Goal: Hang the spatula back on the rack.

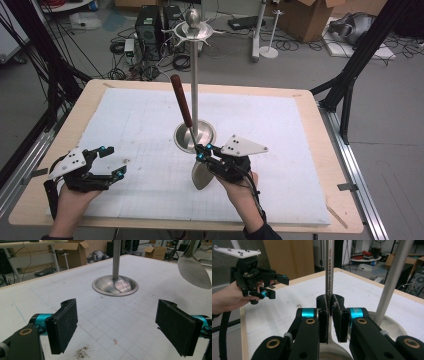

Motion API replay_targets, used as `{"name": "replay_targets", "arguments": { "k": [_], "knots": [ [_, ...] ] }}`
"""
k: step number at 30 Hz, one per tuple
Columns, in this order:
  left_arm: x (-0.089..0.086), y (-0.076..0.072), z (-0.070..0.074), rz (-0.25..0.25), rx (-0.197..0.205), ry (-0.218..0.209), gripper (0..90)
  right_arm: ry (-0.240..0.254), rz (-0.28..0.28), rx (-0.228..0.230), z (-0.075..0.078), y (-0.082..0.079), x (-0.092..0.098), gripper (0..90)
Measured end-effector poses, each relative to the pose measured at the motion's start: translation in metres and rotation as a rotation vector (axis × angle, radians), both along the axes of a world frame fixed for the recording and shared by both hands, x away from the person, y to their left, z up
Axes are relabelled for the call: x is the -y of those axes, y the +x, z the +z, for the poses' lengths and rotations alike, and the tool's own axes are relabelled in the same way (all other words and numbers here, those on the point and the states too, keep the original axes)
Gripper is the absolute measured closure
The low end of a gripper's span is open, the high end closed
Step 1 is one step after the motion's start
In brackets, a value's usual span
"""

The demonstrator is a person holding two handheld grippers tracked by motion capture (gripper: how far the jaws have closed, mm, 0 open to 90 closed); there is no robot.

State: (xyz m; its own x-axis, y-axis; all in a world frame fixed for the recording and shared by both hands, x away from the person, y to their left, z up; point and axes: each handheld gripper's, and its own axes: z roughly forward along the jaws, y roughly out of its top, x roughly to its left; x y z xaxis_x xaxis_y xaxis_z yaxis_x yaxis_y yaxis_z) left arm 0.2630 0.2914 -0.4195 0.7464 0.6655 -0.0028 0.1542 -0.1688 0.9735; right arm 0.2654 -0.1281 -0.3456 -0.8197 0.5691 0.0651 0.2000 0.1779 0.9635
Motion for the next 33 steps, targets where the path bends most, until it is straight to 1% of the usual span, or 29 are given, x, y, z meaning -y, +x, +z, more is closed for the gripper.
{"name": "replay_targets", "arguments": {
  "k": [7,10,12,14,22,29,33],
  "knots": [
    [0.002,0.000,-0.001,-0.003,-0.003,0.003,18.4,0.031,-0.020,0.000,0.002,0.000,0.011,84.3],
    [0.002,0.000,-0.001,-0.004,-0.005,0.004,18.4,0.053,-0.027,0.006,0.004,0.002,0.016,84.3],
    [0.002,0.001,-0.001,-0.004,-0.004,0.003,18.5,0.055,-0.032,0.002,0.004,0.003,0.018,84.3],
    [0.002,0.000,-0.001,-0.003,-0.005,0.000,18.5,0.063,-0.038,0.008,0.005,0.003,0.019,84.3],
    [0.002,0.001,-0.001,-0.004,-0.004,0.001,18.4,0.105,-0.058,0.016,0.009,0.006,0.026,84.2],
    [0.002,0.001,-0.001,-0.003,-0.004,-0.001,18.5,0.119,-0.085,0.027,0.014,0.009,0.033,84.3],
    [0.002,0.001,-0.002,-0.005,-0.007,0.006,18.5,0.127,-0.097,0.037,0.016,0.009,0.037,84.3]
  ]
}}
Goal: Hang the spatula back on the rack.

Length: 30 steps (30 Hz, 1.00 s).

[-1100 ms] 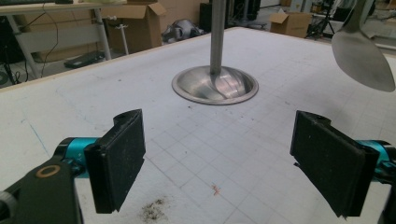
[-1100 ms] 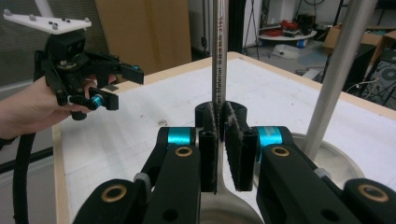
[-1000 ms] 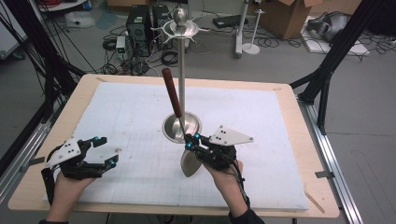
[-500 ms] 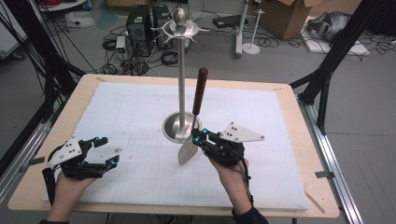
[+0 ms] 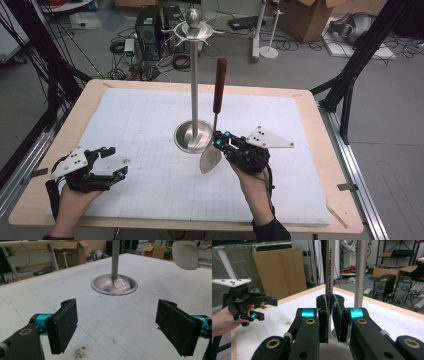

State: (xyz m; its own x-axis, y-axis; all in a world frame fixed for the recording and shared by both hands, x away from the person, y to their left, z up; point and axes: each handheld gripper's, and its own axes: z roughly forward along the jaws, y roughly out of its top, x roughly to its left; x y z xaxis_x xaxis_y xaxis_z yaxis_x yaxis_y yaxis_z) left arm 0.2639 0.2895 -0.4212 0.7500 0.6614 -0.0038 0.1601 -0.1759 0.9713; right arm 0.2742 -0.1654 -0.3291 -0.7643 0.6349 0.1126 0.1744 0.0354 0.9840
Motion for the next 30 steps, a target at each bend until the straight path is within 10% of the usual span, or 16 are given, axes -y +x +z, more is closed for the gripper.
{"name": "replay_targets", "arguments": {
  "k": [30],
  "knots": [
    [0.001,0.001,-0.002,-0.003,-0.005,0.001,18.4,0.031,-0.046,0.011,0.010,0.013,0.011,84.2]
  ]
}}
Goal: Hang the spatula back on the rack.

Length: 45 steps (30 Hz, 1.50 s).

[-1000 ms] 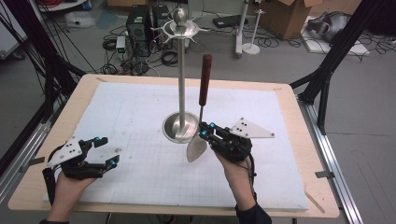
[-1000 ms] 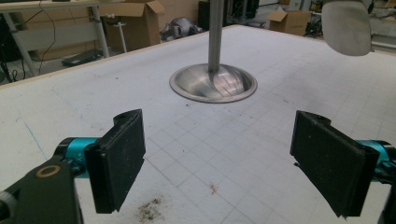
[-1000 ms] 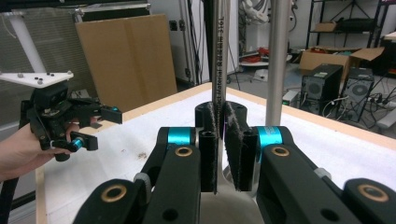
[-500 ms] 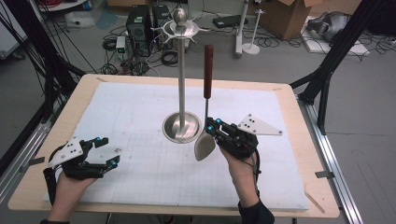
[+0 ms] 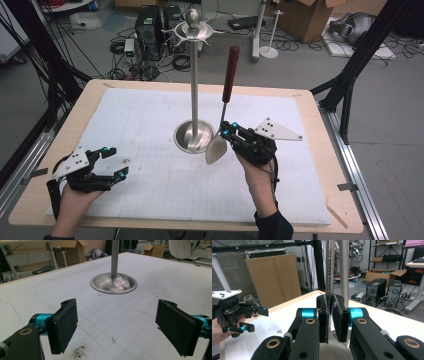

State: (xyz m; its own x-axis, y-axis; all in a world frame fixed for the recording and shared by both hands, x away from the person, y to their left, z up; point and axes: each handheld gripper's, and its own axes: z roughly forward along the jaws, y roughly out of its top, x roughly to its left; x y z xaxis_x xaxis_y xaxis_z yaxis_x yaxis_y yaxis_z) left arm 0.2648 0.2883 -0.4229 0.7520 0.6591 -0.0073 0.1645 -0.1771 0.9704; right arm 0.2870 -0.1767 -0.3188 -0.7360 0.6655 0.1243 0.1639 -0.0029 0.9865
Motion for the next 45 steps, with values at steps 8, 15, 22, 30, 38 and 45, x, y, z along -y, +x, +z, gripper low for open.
{"name": "replay_targets", "arguments": {
  "k": [8,15,22,30,38,45],
  "knots": [
    [0.001,0.000,-0.001,-0.004,-0.002,0.001,18.5,-0.005,-0.014,0.001,0.000,0.004,-0.001,84.2],
    [0.001,0.001,-0.001,-0.004,-0.003,0.001,18.5,-0.010,-0.014,0.006,0.002,0.007,-0.003,84.2],
    [0.002,0.001,-0.001,-0.005,-0.005,0.002,18.4,-0.007,-0.012,0.015,0.004,0.010,-0.006,84.2],
    [0.002,0.001,-0.001,-0.006,-0.006,0.001,18.5,-0.012,-0.012,0.013,0.008,0.013,-0.010,84.2],
    [0.002,0.001,-0.002,-0.008,-0.006,0.006,18.5,-0.027,-0.004,0.005,0.010,0.019,-0.017,84.2],
    [0.002,0.001,-0.002,-0.010,-0.010,0.003,18.4,-0.039,0.004,-0.002,0.010,0.024,-0.022,84.2]
  ]
}}
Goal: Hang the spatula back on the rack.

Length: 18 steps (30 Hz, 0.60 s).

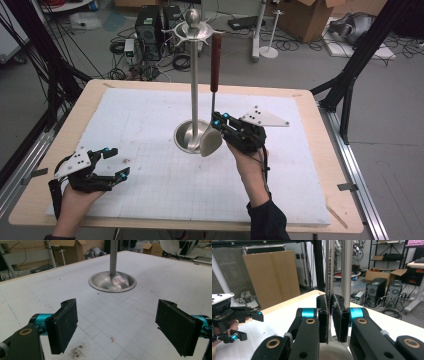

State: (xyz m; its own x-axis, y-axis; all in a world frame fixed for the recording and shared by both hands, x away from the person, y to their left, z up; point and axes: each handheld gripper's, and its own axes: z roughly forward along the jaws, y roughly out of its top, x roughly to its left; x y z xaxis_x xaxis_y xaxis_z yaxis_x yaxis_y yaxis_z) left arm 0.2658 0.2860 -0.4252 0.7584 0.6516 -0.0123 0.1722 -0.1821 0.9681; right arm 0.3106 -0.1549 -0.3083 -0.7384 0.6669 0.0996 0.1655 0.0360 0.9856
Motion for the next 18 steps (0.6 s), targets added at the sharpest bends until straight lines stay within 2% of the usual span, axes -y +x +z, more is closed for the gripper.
{"name": "replay_targets", "arguments": {
  "k": [18],
  "knots": [
    [0.0002,0.0004,-0.0003,0.000,0.000,0.001,18.5,-0.026,-0.005,-0.012,-0.0007,0.0073,-0.0074,84.1]
  ]
}}
